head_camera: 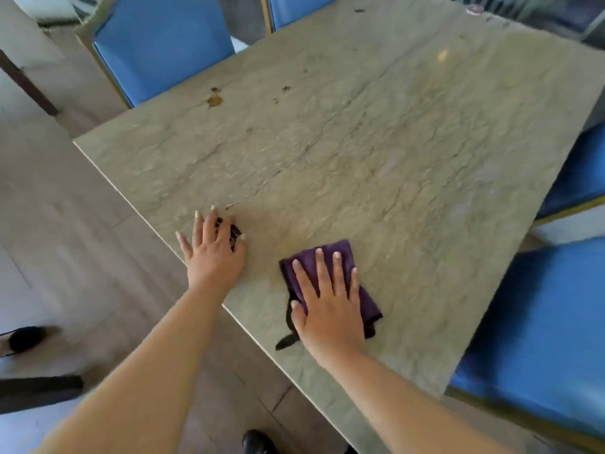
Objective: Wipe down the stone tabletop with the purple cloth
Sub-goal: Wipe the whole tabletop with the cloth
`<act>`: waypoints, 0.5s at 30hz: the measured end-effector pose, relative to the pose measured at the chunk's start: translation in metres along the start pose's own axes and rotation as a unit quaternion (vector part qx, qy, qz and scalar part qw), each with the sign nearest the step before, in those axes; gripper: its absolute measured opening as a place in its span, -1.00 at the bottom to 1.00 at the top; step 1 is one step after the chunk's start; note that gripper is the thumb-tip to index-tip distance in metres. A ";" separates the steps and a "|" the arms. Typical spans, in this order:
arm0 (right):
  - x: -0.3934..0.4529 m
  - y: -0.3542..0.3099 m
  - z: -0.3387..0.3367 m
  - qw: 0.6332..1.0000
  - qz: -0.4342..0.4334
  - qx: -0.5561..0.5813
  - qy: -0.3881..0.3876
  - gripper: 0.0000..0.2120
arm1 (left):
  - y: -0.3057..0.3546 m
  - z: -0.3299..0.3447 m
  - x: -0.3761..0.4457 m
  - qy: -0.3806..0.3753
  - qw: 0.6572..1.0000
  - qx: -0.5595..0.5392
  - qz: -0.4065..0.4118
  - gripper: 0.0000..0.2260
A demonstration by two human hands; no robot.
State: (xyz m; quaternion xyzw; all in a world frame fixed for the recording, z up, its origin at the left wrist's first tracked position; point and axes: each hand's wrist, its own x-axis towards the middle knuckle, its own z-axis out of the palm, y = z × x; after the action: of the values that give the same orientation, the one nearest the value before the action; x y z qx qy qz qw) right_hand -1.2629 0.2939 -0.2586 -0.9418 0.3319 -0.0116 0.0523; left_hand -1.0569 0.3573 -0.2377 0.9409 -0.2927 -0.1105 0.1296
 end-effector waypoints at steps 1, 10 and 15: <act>-0.006 -0.004 -0.001 1.000 -0.012 -0.004 -0.004 -0.42 | -0.012 -0.005 0.011 -0.032 0.999 0.015 0.006 -0.50; 0.085 -0.018 -0.007 0.999 0.047 -0.012 -0.012 -0.47 | -0.029 -0.013 0.030 -0.132 0.989 0.060 0.036 -0.41; 0.185 -0.046 -0.005 0.988 0.143 -0.001 -0.057 -0.48 | -0.031 -0.018 0.040 -0.195 0.978 0.059 0.052 -0.41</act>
State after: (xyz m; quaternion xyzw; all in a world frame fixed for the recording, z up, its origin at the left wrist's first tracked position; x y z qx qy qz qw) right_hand -1.0904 0.2136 -0.2513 -0.8836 0.4599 0.0501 0.0716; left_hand -1.0038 0.3617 -0.2359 0.8906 -0.3669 -0.2680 0.0199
